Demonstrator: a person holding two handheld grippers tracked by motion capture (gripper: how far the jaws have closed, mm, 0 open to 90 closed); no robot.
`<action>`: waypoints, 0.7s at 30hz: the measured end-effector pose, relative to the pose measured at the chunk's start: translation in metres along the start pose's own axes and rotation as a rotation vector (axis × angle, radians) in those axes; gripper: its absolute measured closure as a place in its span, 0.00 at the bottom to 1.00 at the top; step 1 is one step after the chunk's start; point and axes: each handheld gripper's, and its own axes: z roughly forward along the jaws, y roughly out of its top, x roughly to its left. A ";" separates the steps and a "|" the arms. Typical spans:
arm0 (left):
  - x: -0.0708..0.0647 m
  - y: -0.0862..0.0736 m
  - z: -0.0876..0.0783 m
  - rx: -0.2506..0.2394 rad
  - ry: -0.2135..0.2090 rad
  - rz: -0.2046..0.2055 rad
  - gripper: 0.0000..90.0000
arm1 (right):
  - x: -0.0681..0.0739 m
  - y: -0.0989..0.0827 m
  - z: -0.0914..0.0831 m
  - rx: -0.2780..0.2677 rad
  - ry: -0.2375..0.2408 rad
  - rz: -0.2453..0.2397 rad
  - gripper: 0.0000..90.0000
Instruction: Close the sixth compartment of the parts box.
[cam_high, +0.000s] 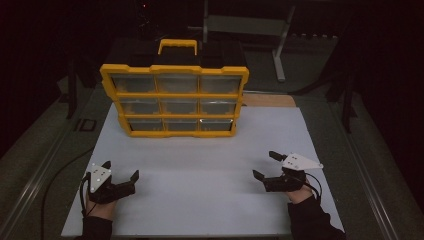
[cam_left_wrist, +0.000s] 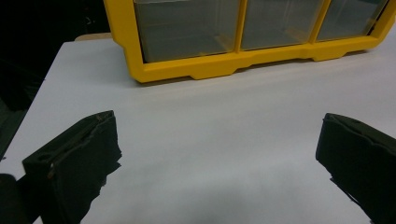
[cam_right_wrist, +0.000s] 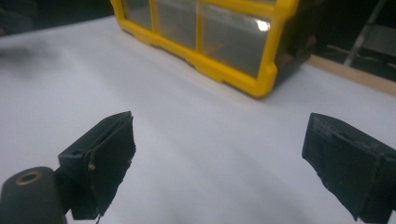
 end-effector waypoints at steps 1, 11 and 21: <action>0.000 0.000 0.000 0.001 0.001 0.001 0.00 | 0.000 -0.002 0.000 0.003 0.008 0.006 0.10; 0.000 0.000 0.001 0.003 -0.004 -0.001 0.00 | -0.001 -0.023 0.000 0.007 0.007 0.031 0.10; 0.000 -0.001 0.001 0.006 -0.009 0.001 0.00 | -0.003 -0.041 0.005 0.046 -0.020 0.042 0.11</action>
